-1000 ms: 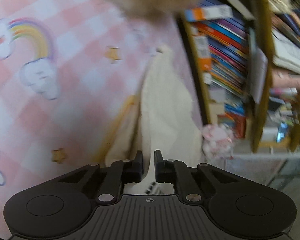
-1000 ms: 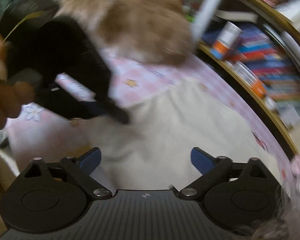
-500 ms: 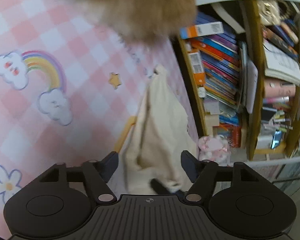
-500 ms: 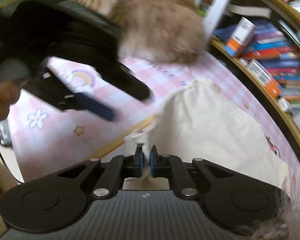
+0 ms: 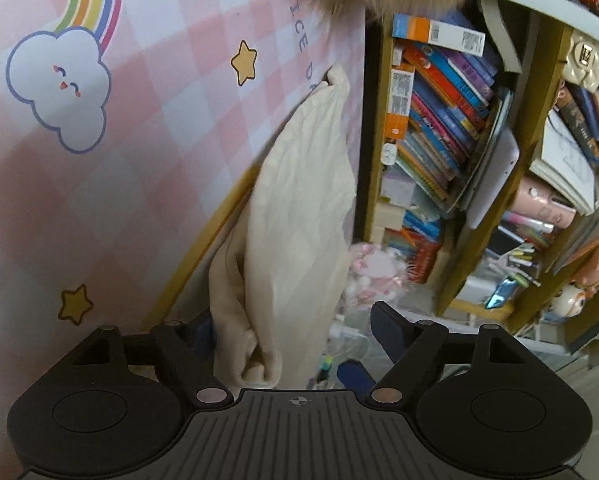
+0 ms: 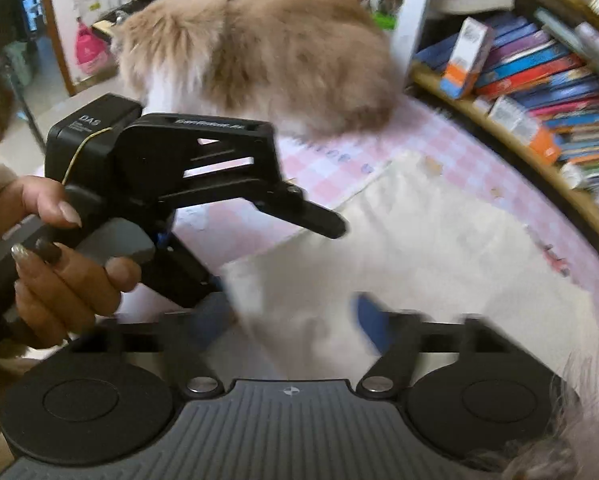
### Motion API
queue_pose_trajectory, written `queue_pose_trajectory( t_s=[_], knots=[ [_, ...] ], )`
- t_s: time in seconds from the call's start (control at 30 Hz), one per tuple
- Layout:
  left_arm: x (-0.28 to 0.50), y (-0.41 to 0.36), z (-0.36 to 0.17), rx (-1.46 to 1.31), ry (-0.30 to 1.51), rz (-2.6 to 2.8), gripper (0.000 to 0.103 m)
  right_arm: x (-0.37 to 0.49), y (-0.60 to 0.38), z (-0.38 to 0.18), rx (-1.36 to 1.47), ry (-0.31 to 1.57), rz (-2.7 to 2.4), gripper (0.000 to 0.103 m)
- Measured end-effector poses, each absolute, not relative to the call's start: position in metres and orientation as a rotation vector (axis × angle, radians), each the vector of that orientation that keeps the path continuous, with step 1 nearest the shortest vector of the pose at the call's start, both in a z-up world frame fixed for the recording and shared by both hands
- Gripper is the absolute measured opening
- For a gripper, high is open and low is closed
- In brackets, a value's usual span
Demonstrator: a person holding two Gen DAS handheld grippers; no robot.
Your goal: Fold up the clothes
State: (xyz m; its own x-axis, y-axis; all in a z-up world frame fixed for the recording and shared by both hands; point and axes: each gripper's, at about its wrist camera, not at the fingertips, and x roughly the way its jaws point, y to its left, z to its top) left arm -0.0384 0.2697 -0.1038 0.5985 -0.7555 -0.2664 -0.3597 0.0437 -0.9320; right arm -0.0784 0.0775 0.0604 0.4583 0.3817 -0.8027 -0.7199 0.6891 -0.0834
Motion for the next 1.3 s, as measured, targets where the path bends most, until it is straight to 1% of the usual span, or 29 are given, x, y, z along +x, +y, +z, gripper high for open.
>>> queue_pose_trajectory(
  t_s=[0.07, 0.17, 0.2, 0.23, 0.27, 0.3, 0.33, 0.4, 0.53, 0.63, 0.67, 0.83, 1.0, 1.1, 1.2, 1.23, 1.3],
  knots=[
    [-0.04, 0.27, -0.103, -1.566, 0.96, -0.391, 0.08, -0.076, 0.07, 0.065, -0.438, 0.848, 0.71, 0.073],
    [-0.041, 0.267, -0.102, -1.516, 0.998, -0.368, 0.072, -0.066, 0.057, 0.07, -0.421, 0.855, 0.67, 0.073],
    [-0.041, 0.266, -0.102, -1.5, 1.01, -0.36, 0.062, -0.06, 0.053, 0.07, -0.411, 0.859, 0.645, 0.073],
    [-0.041, 0.265, -0.102, -1.483, 1.022, -0.352, 0.048, -0.053, 0.048, 0.072, -0.393, 0.865, 0.613, 0.073],
    [-0.041, 0.264, -0.102, -1.468, 1.034, -0.344, 0.042, -0.045, 0.043, 0.073, -0.372, 0.871, 0.58, 0.073],
    [-0.042, 0.263, -0.103, -1.459, 1.05, -0.334, 0.031, -0.036, 0.04, 0.074, -0.35, 0.885, 0.543, 0.074],
    [-0.043, 0.262, -0.105, -1.449, 1.065, -0.324, 0.027, -0.026, 0.036, 0.075, -0.328, 0.899, 0.505, 0.075],
    [-0.044, 0.261, -0.104, -1.418, 1.077, -0.316, 0.012, 0.0, 0.031, 0.075, -0.299, 0.957, 0.423, 0.075],
    [-0.041, 0.249, -0.066, -1.19, 1.003, -0.4, 0.012, 0.053, 0.035, 0.068, -0.288, 1.063, 0.295, 0.076],
    [-0.037, 0.232, -0.035, -1.011, 0.951, -0.484, 0.012, 0.076, 0.056, 0.066, -0.336, 1.085, 0.291, 0.086],
    [-0.037, 0.226, -0.028, -0.961, 0.94, -0.507, 0.012, 0.082, 0.065, 0.065, -0.36, 1.086, 0.3, 0.086],
    [-0.033, 0.209, -0.01, -0.831, 0.909, -0.583, 0.012, 0.109, 0.11, 0.064, -0.48, 1.09, 0.344, 0.088],
    [-0.031, 0.21, -0.009, -0.814, 0.906, -0.602, 0.01, 0.132, 0.155, 0.057, -0.608, 1.096, 0.391, 0.087],
    [-0.031, 0.211, -0.008, -0.809, 0.904, -0.61, 0.009, 0.134, 0.176, 0.04, -0.696, 1.113, 0.409, 0.083],
    [-0.032, 0.21, -0.006, -0.788, 0.903, -0.62, 0.009, 0.135, 0.191, 0.024, -0.779, 1.135, 0.407, 0.073],
    [-0.032, 0.21, -0.005, -0.781, 0.903, -0.624, 0.009, 0.135, 0.195, 0.018, -0.806, 1.142, 0.404, 0.067],
    [-0.033, 0.209, -0.004, -0.767, 0.904, -0.632, 0.009, 0.134, 0.203, 0.007, -0.86, 1.157, 0.398, 0.065]
  ],
)
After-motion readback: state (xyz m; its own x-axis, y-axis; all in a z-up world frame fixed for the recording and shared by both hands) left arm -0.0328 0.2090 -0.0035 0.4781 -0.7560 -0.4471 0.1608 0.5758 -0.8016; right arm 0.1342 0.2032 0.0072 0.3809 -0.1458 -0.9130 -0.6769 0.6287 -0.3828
